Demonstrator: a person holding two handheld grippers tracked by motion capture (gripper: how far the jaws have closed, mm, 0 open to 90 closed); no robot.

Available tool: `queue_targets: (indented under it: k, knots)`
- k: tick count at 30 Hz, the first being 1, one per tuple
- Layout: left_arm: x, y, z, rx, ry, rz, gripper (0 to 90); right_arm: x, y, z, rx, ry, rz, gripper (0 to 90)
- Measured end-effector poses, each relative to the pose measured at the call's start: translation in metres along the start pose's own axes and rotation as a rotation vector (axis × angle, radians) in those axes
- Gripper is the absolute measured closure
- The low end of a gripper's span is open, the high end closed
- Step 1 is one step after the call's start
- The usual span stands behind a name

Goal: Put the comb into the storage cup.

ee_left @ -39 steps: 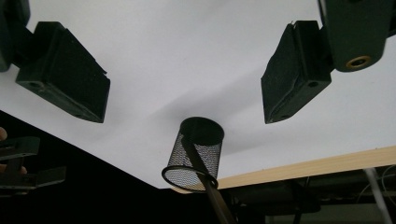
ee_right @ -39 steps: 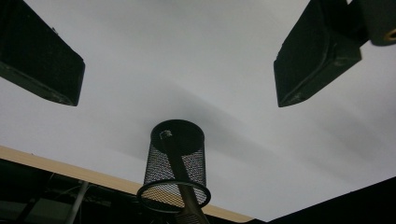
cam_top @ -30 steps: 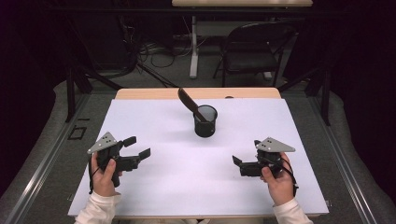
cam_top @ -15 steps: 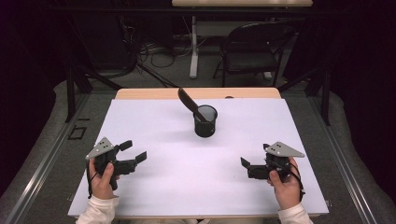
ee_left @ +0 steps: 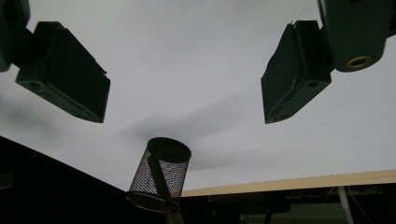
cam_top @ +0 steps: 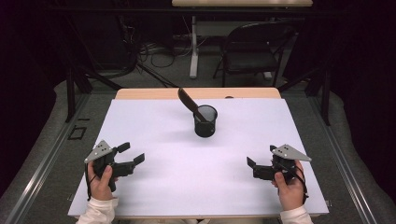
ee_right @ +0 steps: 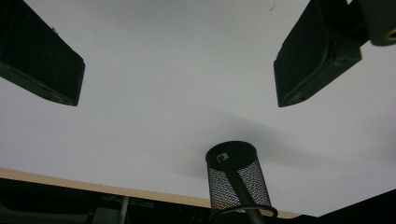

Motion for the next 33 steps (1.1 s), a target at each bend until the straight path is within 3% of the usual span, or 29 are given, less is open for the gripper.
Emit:
queue_targets:
  k: [15,33]
  knots:
    - [-0.011,-0.005,-0.009,0.004,-0.027,0.012,16.1,0.015,0.006,-0.010,0.003,0.049,-0.030,1.8]
    - [-0.021,-0.005,-0.017,-0.019,-0.048,0.042,16.1,0.028,0.011,-0.019,-0.033,0.105,-0.052,2.4]
Point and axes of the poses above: each handheld gripper's, and its own axes: y roughly forward along the jaws, z roughly out of its top, x roughly to its right, the point moved 7 cm from there along y, roughly forward along the jaws, and after that the axes turned 15 degrees about -z, right-handed, at the moved point
